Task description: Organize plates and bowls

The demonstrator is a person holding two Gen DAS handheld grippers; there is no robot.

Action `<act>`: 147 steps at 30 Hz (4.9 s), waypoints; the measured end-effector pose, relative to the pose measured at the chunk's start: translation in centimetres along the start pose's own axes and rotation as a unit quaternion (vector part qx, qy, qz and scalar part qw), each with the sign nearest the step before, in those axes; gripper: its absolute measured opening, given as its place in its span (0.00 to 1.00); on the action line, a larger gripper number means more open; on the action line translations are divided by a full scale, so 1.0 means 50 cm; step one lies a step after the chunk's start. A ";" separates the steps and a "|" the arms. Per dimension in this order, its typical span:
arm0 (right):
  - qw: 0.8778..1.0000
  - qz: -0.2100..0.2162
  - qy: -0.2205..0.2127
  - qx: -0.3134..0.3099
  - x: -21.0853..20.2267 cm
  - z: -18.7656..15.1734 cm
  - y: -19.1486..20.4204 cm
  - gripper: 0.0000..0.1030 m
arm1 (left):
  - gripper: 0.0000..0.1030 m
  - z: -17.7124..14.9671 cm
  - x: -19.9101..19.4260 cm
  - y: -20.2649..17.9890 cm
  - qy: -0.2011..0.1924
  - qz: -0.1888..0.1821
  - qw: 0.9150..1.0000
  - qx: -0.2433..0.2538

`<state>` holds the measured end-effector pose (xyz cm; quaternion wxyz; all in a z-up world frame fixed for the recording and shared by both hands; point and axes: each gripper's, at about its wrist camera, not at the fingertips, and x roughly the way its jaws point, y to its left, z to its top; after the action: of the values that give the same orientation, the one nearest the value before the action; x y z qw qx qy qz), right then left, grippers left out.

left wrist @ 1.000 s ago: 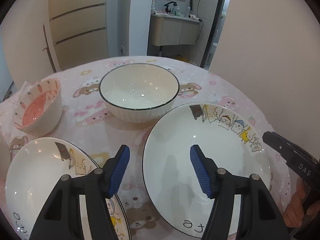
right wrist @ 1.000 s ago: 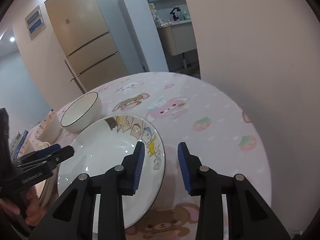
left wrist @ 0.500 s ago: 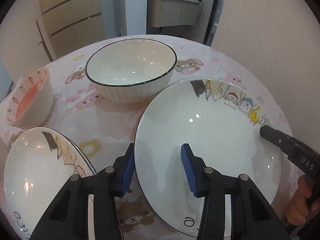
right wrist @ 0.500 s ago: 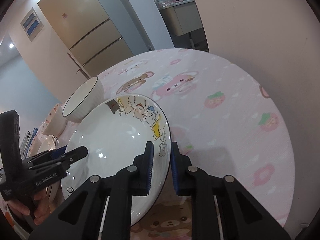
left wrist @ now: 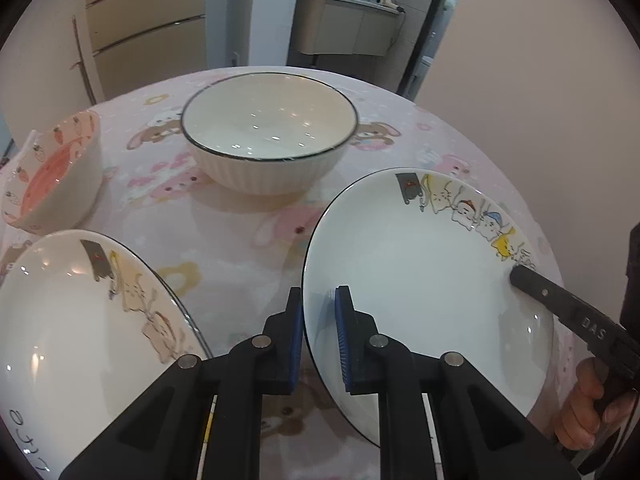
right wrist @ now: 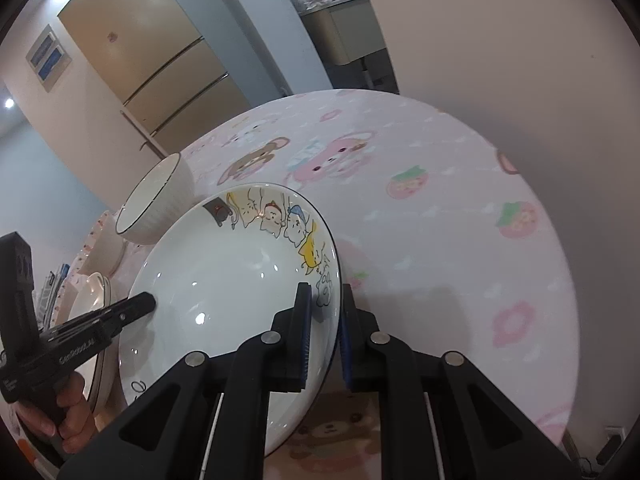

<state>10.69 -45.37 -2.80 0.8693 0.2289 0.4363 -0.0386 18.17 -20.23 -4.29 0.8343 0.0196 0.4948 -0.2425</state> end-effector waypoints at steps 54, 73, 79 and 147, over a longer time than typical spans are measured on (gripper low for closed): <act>0.991 0.057 -0.054 -0.105 -0.138 -0.012 0.246 0.16 | 0.17 -0.057 -0.295 0.131 -0.117 -0.010 0.991 -0.065; 0.981 0.098 0.024 -0.166 0.022 -0.087 0.451 0.17 | 0.17 -0.153 -0.317 0.354 -0.111 0.055 0.984 -0.126; 0.981 0.082 0.037 -0.174 0.042 -0.096 0.457 0.18 | 0.18 -0.163 -0.289 0.366 -0.102 0.056 0.985 -0.126; 0.925 -0.065 -0.029 -0.373 0.080 -0.185 0.544 0.15 | 0.16 -0.209 -0.273 0.339 -0.108 0.185 0.976 -0.032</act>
<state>13.54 -16.58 -0.78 0.8999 -0.1419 0.4073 0.0641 11.47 2.82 -1.74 0.9132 0.0579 0.3975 -0.0690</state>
